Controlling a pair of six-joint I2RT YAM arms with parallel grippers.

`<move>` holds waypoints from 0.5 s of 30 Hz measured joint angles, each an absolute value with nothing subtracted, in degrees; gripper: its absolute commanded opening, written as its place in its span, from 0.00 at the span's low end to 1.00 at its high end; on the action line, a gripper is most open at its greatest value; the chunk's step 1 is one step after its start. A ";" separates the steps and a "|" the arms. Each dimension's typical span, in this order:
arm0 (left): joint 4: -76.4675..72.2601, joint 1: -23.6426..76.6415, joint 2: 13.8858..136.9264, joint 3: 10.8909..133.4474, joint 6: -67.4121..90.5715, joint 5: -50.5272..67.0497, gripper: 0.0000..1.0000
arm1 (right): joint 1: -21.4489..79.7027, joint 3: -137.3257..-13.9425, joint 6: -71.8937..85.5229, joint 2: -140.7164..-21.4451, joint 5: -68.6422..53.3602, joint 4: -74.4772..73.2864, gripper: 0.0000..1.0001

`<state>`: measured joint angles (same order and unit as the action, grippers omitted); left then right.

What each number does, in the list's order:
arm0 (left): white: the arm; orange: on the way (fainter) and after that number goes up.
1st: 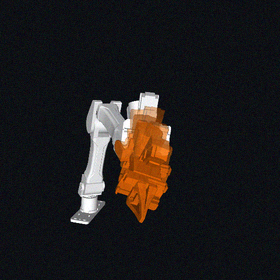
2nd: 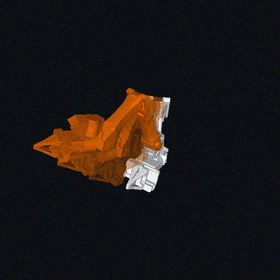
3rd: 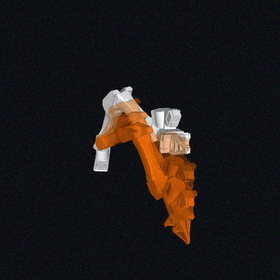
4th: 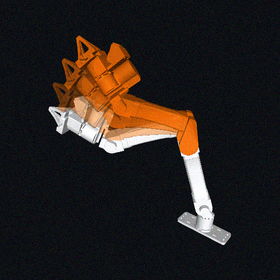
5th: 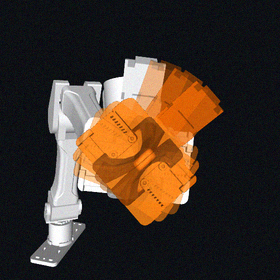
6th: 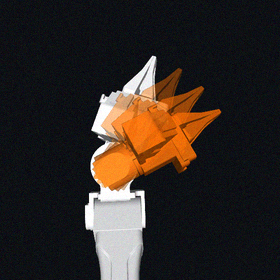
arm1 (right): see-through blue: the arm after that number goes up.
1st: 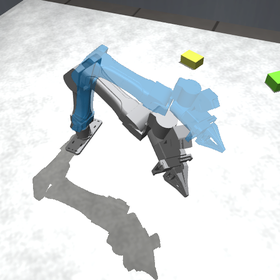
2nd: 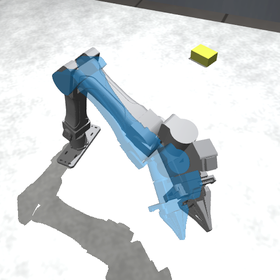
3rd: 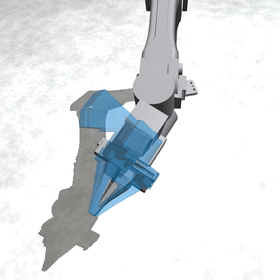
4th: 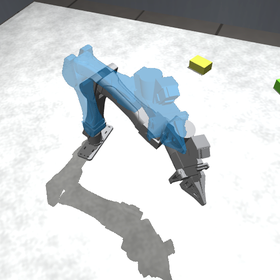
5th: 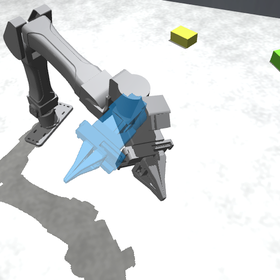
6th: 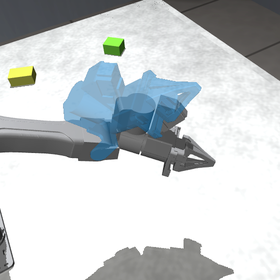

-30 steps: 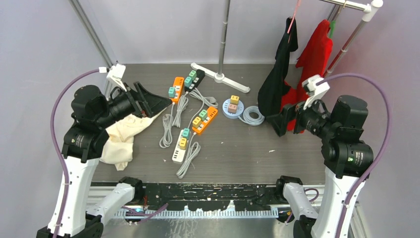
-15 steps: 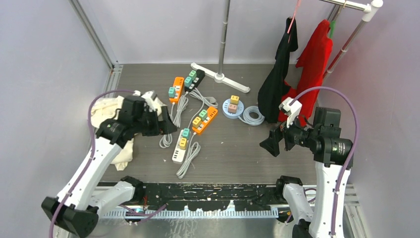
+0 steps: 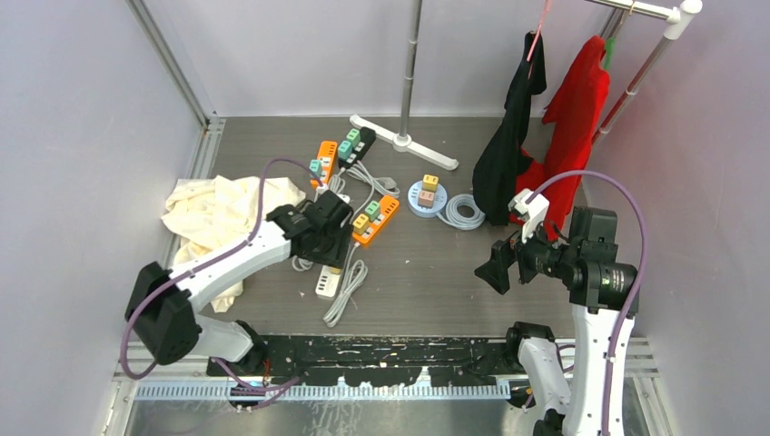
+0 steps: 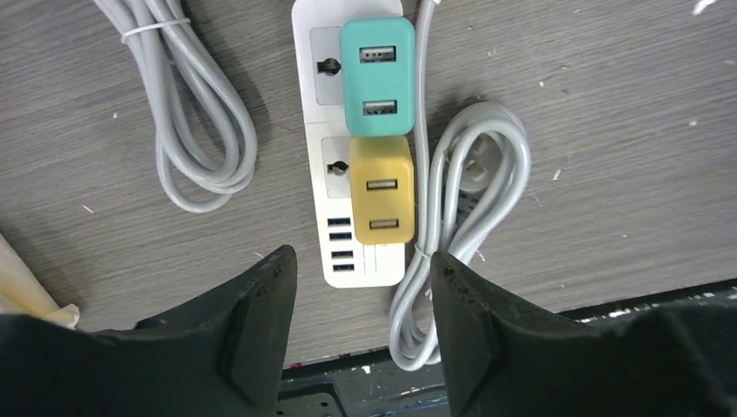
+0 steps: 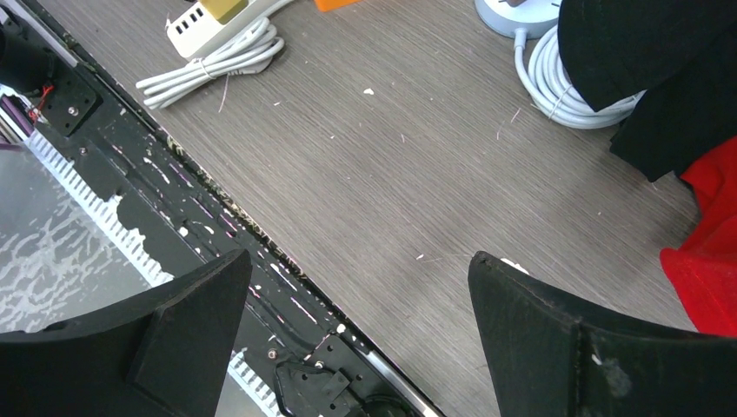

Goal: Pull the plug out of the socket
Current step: Pick up the socket from the center of the board.

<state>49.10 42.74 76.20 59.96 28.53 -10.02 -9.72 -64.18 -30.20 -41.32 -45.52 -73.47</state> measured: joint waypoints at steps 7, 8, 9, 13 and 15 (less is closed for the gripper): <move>46.04 44.58 82.50 59.96 29.93 -10.50 0.50 | -10.20 -63.53 -29.78 -41.10 -45.67 -72.64 1.00; 45.41 44.62 82.91 59.96 30.02 -10.50 0.49 | -10.26 -63.35 -29.74 -41.08 -45.74 -72.47 1.00; 44.95 44.64 83.20 59.96 30.06 -10.50 0.48 | -10.26 -63.16 -29.63 -40.99 -45.76 -72.36 1.00; 43.48 44.64 84.68 59.96 30.04 -10.50 0.40 | -10.24 -62.76 -29.54 -40.82 -45.80 -72.20 1.00; 43.35 44.60 85.49 59.96 30.04 -10.61 0.37 | -10.26 -62.76 -29.50 -40.84 -45.82 -72.07 1.00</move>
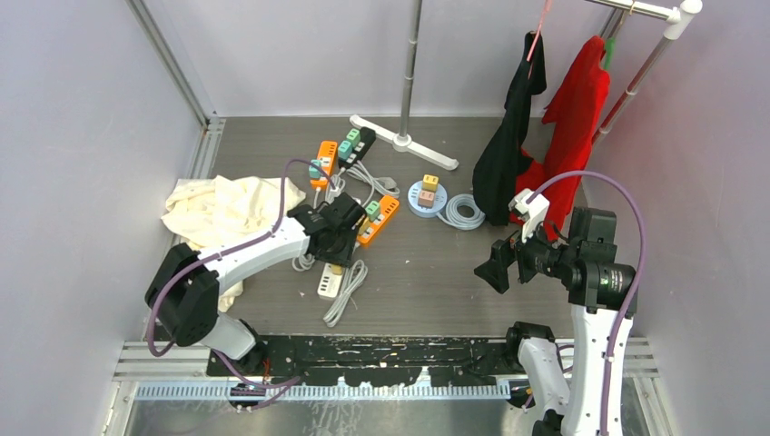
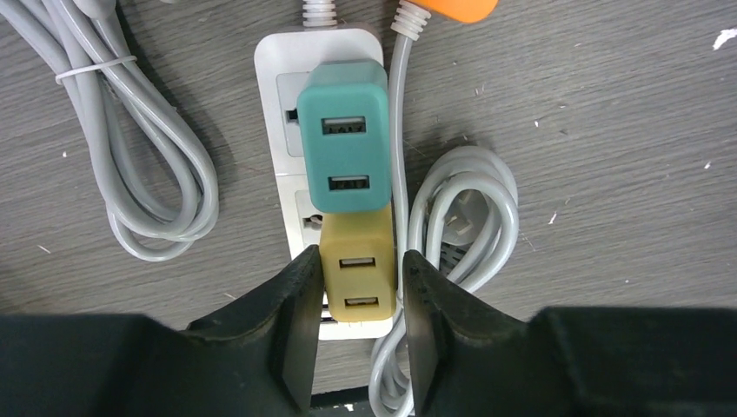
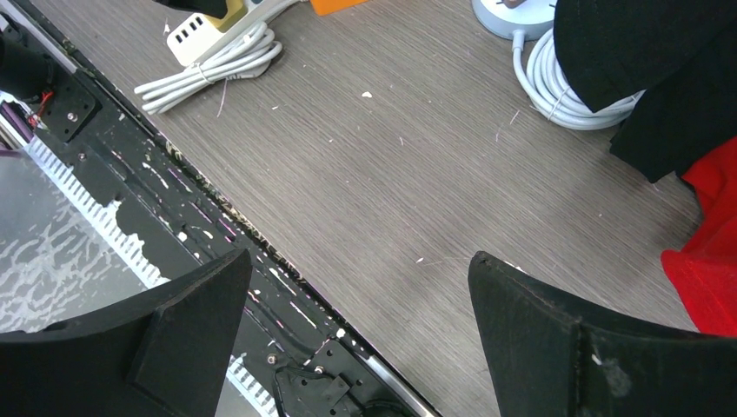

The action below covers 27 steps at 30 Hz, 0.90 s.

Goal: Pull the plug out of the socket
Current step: Pick up the socket from the center of the board.

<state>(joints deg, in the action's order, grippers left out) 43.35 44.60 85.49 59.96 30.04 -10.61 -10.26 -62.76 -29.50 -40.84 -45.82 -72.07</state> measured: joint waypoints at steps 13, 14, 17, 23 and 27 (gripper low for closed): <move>43.11 44.62 86.63 59.72 29.06 -11.42 0.04 | -10.26 -62.76 -29.34 -40.84 -46.30 -72.03 1.00; 43.09 44.62 86.54 59.72 28.53 -11.38 0.01 | -10.26 -62.76 -29.32 -40.84 -46.33 -72.03 1.00; 43.07 44.62 86.21 59.61 26.41 -11.44 0.00 | -10.26 -62.76 -29.28 -40.84 -46.52 -72.05 1.00; 43.29 44.62 82.19 58.67 20.14 -10.26 0.00 | -10.37 -62.76 -28.75 -40.86 -46.98 -72.01 1.00; 43.13 44.62 79.40 58.67 16.67 -7.57 0.00 | -10.50 -62.76 -28.42 -40.86 -47.37 -71.99 1.00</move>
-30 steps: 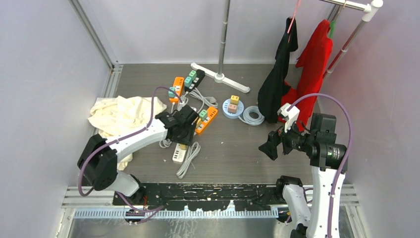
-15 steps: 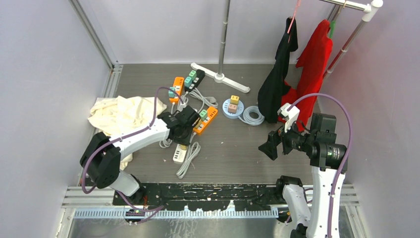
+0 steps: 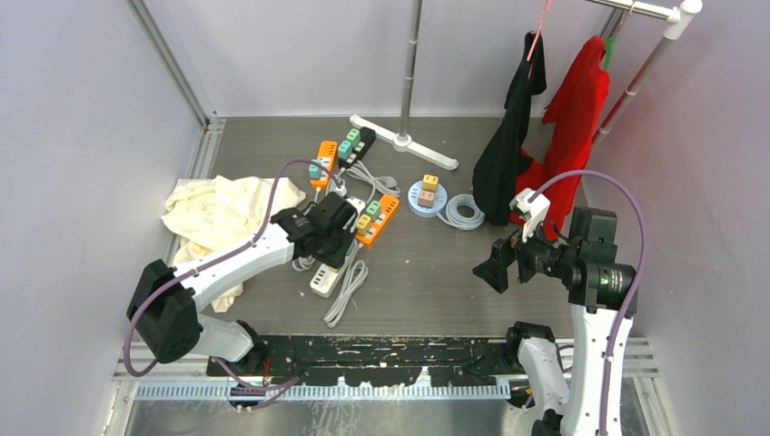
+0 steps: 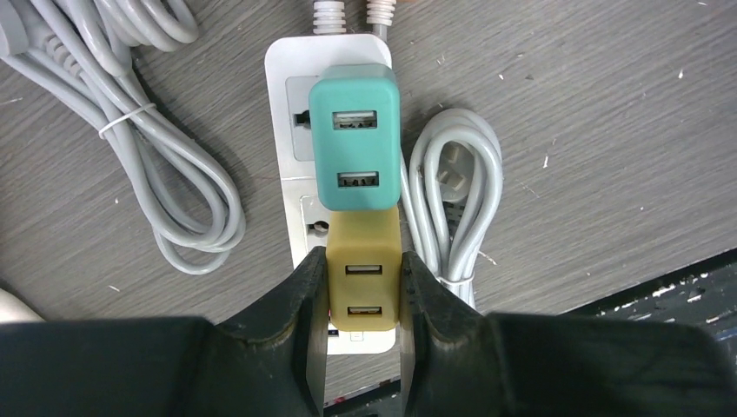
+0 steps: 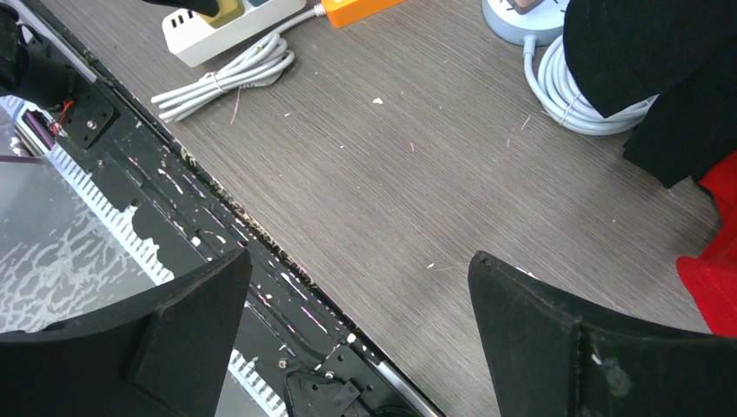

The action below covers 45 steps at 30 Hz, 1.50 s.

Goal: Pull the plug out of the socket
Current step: Pick up the socket from the center of the board, then place the socket at the center of the board.

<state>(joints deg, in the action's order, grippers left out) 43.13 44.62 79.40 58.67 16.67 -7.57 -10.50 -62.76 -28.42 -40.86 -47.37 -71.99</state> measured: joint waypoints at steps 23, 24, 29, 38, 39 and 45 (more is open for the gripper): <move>48.53 44.62 73.30 72.53 9.96 -4.12 0.00 | -11.49 -62.76 -27.18 -40.91 -48.21 -71.13 1.00; 48.66 44.62 73.34 72.95 10.00 -3.40 0.00 | -11.51 -62.76 -27.05 -40.91 -48.27 -71.13 1.00; 48.60 44.62 75.20 75.90 10.79 1.13 0.00 | -11.77 -62.76 -26.70 -40.91 -48.71 -70.81 1.00; 44.42 45.34 80.73 76.07 16.51 7.46 0.00 | -12.23 -62.67 -26.15 -40.91 -49.19 -70.65 1.00; 43.97 45.78 81.65 76.07 16.91 7.77 0.00 | -12.25 -62.65 -26.11 -40.91 -49.19 -70.65 1.00; 42.28 49.08 85.84 76.05 17.93 8.38 0.00 | -12.40 -61.73 -25.93 -40.91 -49.21 -70.28 1.00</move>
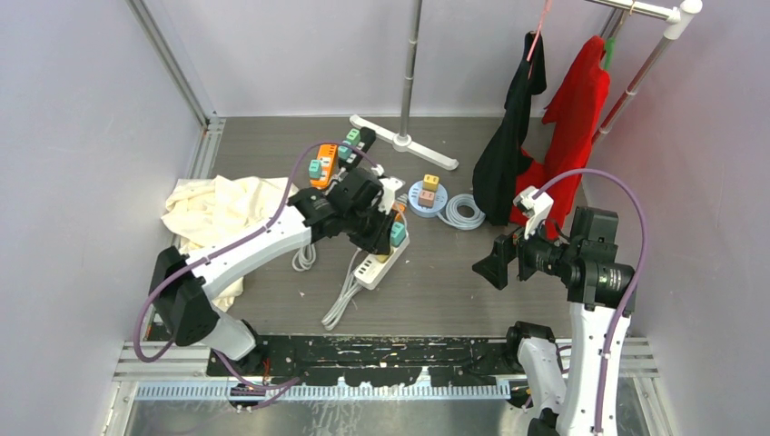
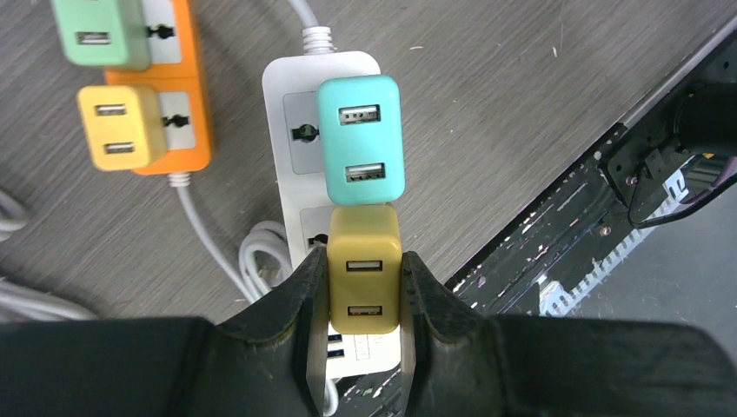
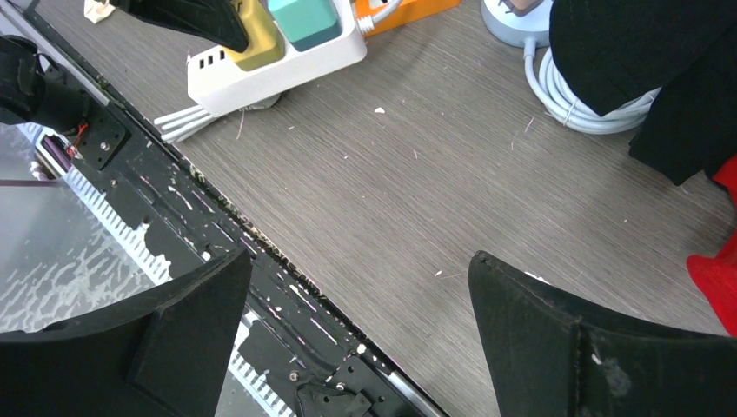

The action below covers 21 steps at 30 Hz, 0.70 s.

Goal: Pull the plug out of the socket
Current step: Place the socket at the center of the board.

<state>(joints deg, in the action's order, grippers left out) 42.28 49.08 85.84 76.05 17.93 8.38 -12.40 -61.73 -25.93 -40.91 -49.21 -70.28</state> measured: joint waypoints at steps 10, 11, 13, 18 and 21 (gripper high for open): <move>36.07 53.93 93.47 75.20 18.02 7.79 0.00 | -12.84 -60.16 -25.71 -41.32 -49.21 -69.58 1.00; 35.53 54.63 94.78 75.20 17.91 7.33 0.00 | -12.86 -60.07 -25.71 -41.39 -49.19 -69.47 1.00; 34.81 56.05 97.30 75.20 17.67 6.39 0.00 | -12.88 -59.99 -25.74 -41.50 -49.21 -69.36 1.00; 32.75 58.72 101.08 74.91 16.78 4.05 0.00 | -12.86 -59.35 -26.46 -41.54 -49.19 -69.28 1.00; 31.77 59.55 101.60 74.41 15.88 3.07 0.04 | -12.88 -59.22 -28.71 -41.67 -49.63 -69.67 1.00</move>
